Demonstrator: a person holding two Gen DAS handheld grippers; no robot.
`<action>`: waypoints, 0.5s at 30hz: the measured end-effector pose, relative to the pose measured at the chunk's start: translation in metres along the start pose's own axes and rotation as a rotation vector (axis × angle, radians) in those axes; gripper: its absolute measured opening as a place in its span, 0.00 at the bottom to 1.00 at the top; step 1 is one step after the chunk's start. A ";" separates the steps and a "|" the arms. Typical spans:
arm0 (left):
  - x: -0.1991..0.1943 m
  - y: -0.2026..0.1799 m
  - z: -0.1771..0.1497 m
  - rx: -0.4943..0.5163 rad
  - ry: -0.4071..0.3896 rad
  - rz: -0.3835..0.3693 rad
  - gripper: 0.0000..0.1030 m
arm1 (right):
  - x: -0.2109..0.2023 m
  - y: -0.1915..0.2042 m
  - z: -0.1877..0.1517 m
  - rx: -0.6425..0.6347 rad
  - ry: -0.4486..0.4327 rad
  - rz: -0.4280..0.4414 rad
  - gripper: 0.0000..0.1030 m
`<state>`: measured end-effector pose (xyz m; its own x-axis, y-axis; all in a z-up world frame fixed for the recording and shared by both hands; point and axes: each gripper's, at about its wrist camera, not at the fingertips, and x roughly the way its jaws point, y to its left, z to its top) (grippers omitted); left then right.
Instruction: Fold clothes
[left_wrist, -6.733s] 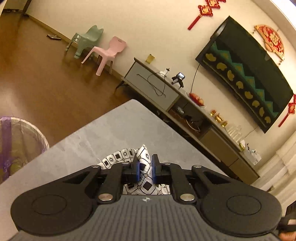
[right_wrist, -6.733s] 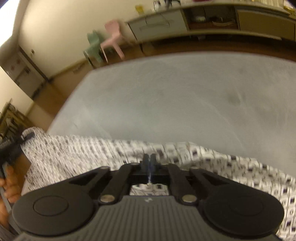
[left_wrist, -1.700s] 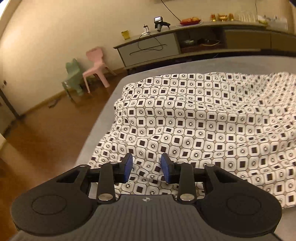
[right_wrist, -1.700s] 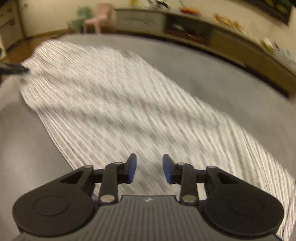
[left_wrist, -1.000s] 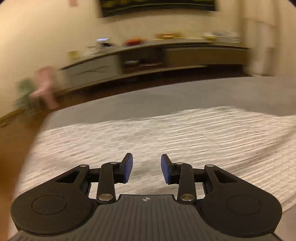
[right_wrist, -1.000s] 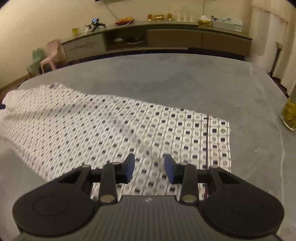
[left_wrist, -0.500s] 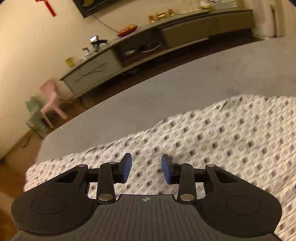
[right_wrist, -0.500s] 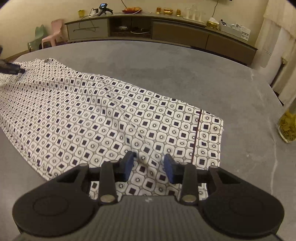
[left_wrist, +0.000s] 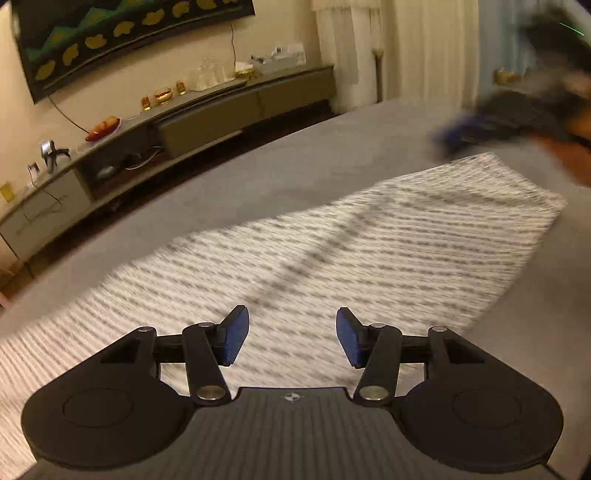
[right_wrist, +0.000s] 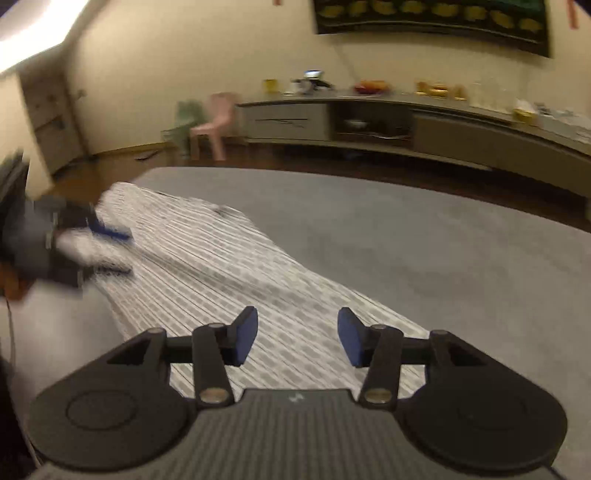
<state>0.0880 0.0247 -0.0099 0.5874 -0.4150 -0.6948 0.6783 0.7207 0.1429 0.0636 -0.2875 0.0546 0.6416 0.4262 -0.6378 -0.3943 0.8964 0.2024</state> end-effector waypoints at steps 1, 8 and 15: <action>0.003 0.003 -0.009 -0.007 0.015 -0.005 0.54 | 0.015 0.009 0.013 -0.003 0.003 0.031 0.47; 0.025 -0.014 -0.028 0.082 0.032 -0.040 0.53 | 0.129 0.065 0.075 -0.068 0.080 0.093 0.52; 0.039 -0.004 -0.030 0.064 0.045 -0.071 0.54 | 0.213 0.087 0.102 -0.133 0.145 0.109 0.52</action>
<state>0.0948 0.0224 -0.0586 0.5176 -0.4374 -0.7354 0.7451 0.6529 0.1361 0.2328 -0.1061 0.0117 0.4927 0.4891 -0.7197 -0.5458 0.8179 0.1822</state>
